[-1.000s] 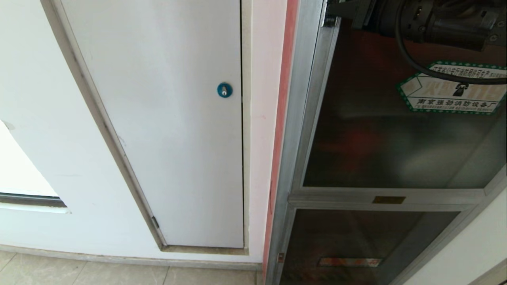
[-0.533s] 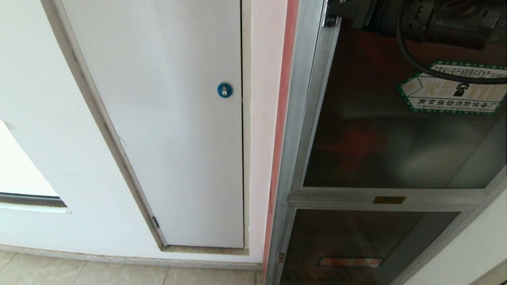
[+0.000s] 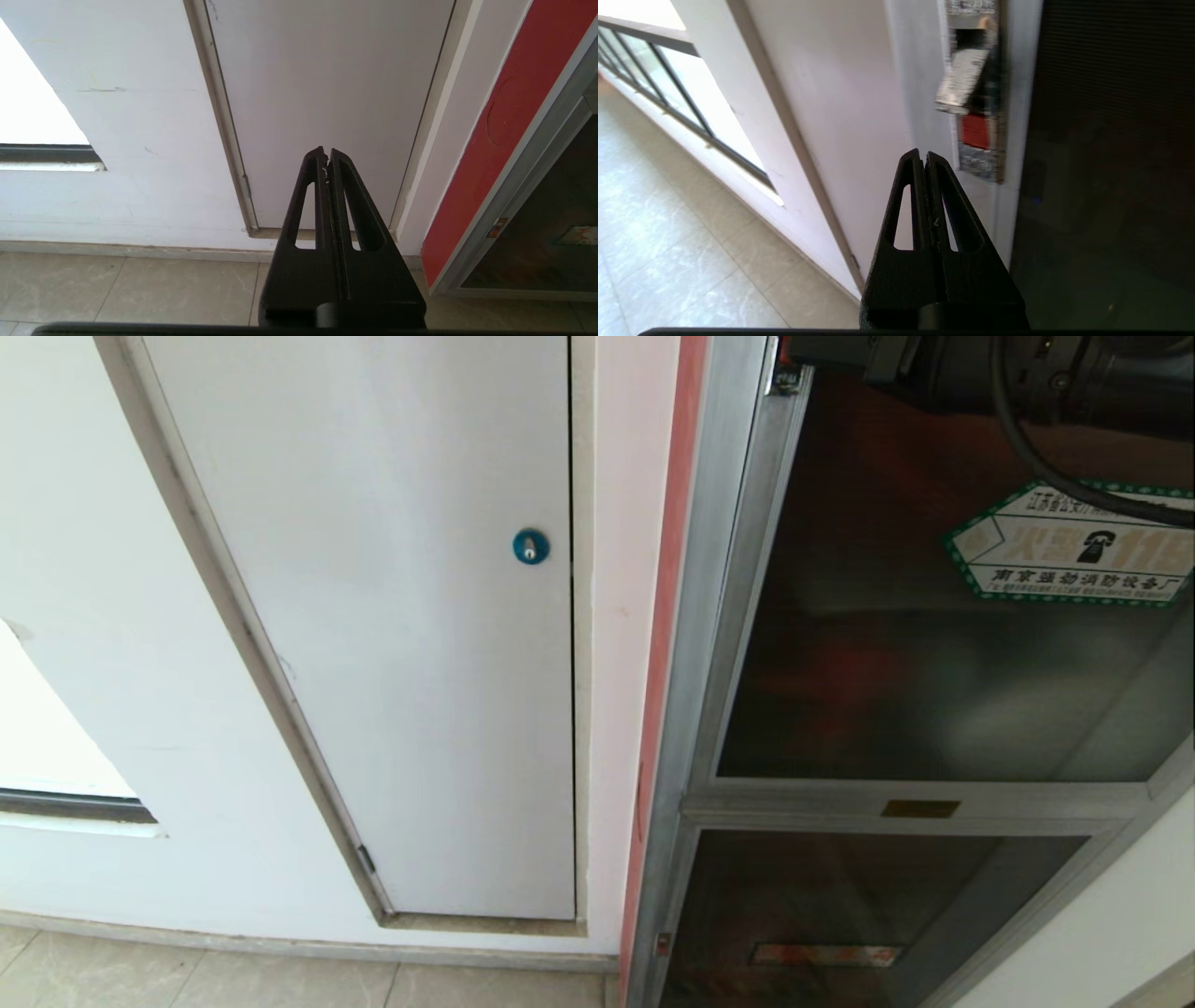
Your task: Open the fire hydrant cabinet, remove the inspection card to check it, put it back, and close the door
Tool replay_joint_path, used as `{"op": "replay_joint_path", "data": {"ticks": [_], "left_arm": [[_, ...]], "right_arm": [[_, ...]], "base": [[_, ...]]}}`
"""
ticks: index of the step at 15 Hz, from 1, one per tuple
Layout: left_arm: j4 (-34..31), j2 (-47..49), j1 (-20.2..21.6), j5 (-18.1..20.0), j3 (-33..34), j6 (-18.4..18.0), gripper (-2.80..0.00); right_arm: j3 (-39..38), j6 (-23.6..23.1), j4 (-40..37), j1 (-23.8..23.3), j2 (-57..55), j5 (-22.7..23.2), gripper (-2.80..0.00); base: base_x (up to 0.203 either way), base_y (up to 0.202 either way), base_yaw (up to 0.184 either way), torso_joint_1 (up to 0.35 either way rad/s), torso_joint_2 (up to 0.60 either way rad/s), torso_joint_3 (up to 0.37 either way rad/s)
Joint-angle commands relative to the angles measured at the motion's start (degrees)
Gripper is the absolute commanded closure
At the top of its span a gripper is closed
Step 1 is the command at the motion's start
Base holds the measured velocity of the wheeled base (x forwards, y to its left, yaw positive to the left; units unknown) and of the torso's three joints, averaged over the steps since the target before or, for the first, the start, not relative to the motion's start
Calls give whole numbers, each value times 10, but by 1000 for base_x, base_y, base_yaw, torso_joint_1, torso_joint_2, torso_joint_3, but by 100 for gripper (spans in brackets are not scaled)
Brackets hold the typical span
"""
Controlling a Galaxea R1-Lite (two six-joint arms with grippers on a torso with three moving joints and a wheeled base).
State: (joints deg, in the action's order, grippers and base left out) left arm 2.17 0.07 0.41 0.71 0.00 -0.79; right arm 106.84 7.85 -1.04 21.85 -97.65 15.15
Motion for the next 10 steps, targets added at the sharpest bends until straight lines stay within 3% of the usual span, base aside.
{"op": "replay_joint_path", "data": {"ticks": [1, 7, 10], "left_arm": [[0, 0, 0, 0, 8, 0, 0], [0, 0, 0, 0, 8, 0, 0], [0, 0, 0, 0, 8, 0, 0]], "right_arm": [[-7, 0, 1, 10, 22, 2, 0], [0, 0, -1, 37, 37, -48, 0], [2, -1, 2, 68, 36, -113, 0]], "base": [[0, 0, 0, 0, 0, 0], [0, 0, 0, 0, 0, 0], [0, 0, 0, 0, 0, 0]]}}
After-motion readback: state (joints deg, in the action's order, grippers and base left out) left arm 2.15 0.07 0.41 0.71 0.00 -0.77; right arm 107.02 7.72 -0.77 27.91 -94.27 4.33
